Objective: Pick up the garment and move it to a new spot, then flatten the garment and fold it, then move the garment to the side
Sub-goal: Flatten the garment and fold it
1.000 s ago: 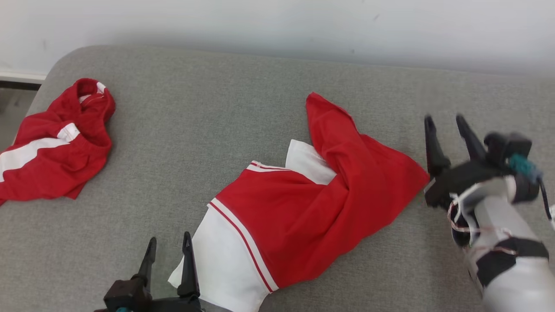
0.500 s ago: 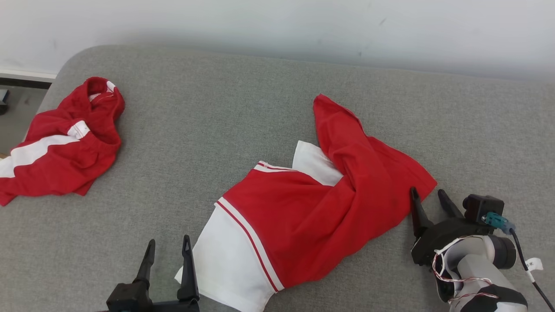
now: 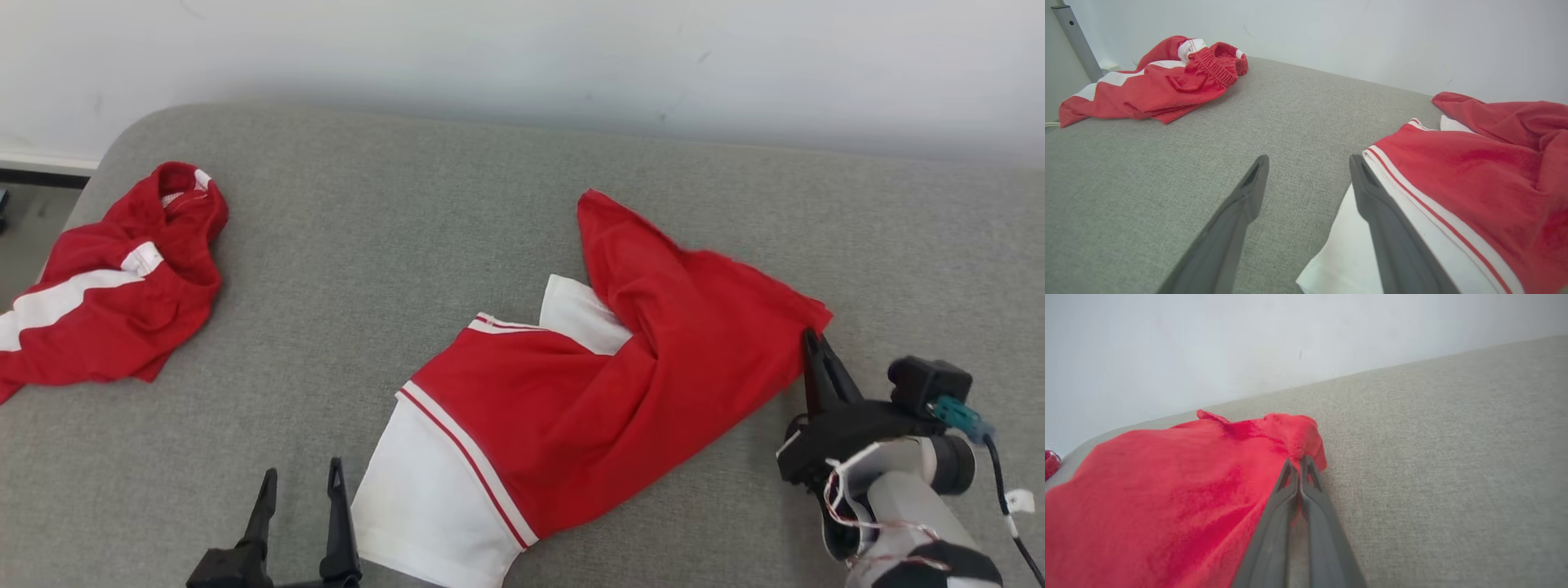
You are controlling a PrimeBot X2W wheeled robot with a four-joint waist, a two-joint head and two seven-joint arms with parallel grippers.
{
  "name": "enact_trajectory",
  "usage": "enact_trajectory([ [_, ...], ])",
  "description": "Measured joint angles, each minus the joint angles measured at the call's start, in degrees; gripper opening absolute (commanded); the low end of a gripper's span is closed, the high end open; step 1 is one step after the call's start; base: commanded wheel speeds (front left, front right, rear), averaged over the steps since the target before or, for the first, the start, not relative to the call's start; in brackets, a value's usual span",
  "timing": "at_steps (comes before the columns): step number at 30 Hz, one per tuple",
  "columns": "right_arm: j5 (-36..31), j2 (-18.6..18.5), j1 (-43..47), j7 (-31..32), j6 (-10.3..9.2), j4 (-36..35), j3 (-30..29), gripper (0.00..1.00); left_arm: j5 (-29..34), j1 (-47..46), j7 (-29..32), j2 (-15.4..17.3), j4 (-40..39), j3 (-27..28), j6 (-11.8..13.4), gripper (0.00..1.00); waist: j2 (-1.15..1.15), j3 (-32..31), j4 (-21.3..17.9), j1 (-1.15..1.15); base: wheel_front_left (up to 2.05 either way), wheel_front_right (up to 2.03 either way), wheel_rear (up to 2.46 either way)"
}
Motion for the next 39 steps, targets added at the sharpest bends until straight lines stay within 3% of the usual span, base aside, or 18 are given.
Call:
enact_trajectory([
  [12, 2.29, -0.05, 19.89, 0.24, 0.0, -23.07, -2.97, 0.0, -0.23, 2.82, 0.0, 0.0, 0.04, 3.43, -0.49, 1.0, 0.0, -2.55, -5.41, -0.01, 0.0, 0.0, 0.0],
  [21, 0.64, 1.85, 31.35, 11.33, 0.0, -42.33, -5.04, 0.0, -0.33, 2.25, 0.0, 0.0, 0.2, 4.2, -0.83, 1.0, 0.0, -2.18, -8.97, 0.0, 0.0, 0.0, 0.0],
  [25, -1.49, 2.43, 32.03, 14.9, 0.0, -45.93, -6.04, 0.0, -0.51, 1.55, 0.0, -0.01, 0.47, 4.03, -1.0, 1.0, 0.0, -1.82, -9.16, 0.0, 0.0, 0.0, 0.0],
  [31, -3.25, 3.26, 24.62, 15.81, 0.0, -39.5, -4.94, 0.0, -0.65, 1.55, 0.0, 0.01, 0.93, 3.87, -1.08, 1.0, 0.0, -2.38, -8.45, 0.0, 0.0, 0.0, 0.0],
  [39, -5.6, 4.74, 8.26, 12.25, 0.0, -15.36, -2.67, 0.0, -0.65, 1.55, 0.0, 0.02, 1.89, 2.41, -1.54, 1.0, 0.0, -3.24, -5.88, 0.0, 0.0, 0.0, 0.0],
])
